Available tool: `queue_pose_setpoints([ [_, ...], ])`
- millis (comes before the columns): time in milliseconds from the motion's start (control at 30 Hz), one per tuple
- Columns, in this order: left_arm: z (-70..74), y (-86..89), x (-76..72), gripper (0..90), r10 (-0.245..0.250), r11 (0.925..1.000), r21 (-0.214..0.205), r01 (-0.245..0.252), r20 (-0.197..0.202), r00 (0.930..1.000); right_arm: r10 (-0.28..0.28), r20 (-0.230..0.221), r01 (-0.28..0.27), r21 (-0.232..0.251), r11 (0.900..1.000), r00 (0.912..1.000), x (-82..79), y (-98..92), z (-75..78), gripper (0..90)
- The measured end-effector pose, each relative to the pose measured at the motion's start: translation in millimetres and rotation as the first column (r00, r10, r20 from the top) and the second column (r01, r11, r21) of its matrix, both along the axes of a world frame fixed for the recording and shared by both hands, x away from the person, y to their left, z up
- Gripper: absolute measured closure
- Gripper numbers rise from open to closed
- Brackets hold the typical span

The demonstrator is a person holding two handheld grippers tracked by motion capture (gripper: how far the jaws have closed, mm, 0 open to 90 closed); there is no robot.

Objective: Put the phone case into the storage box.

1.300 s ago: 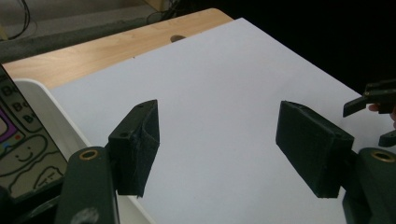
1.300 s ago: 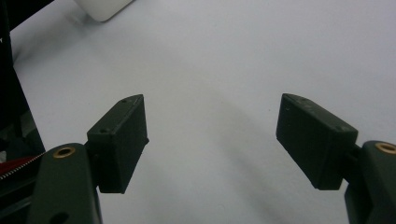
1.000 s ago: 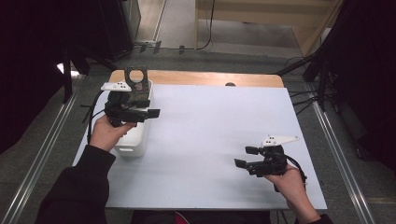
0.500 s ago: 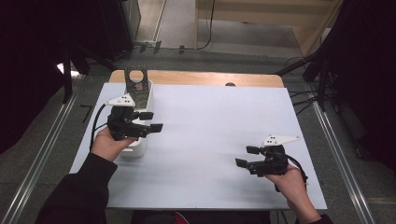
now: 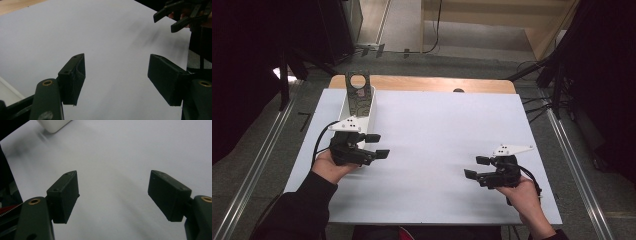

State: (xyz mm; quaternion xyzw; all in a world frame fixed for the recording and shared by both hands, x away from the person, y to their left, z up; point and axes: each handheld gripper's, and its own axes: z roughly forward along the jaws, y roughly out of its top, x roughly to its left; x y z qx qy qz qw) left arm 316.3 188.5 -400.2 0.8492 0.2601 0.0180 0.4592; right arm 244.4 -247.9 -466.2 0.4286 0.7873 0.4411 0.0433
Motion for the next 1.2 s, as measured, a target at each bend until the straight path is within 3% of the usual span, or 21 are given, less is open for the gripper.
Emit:
queue_pose_setpoints([
  [100,-1.6,0.4,-5.1,30.2,-0.015,0.9998,-0.011,0.015,0.004,0.9999,0.000,0.000,0.000,0.000,1.0000,1.0000,0.0,0.1,0.1,24.0],
  [400,-10.3,1.8,-19.1,30.2,-0.062,0.9979,0.019,0.062,0.032,0.9975,-0.003,-0.001,0.003,0.001,1.0000,1.0000,-0.6,-0.7,0.4,24.0],
  [633,-16.9,6.5,-27.8,30.2,-0.078,0.9963,0.041,0.076,0.032,0.9965,-0.004,-0.002,0.004,0.001,1.0000,1.0000,-0.8,-0.5,0.7,24.0],
  [767,-20.4,10.5,-29.5,30.2,-0.073,0.9967,0.037,0.072,0.020,0.9971,-0.004,0.000,0.004,0.001,1.0000,1.0000,-0.5,-0.5,0.4,24.0],
  [1200,-34.9,17.7,-34.7,30.2,-0.080,0.9926,0.091,0.080,-0.007,0.9968,-0.005,-0.002,0.005,0.002,1.0000,1.0000,-1.2,-0.7,0.8,24.0],
])
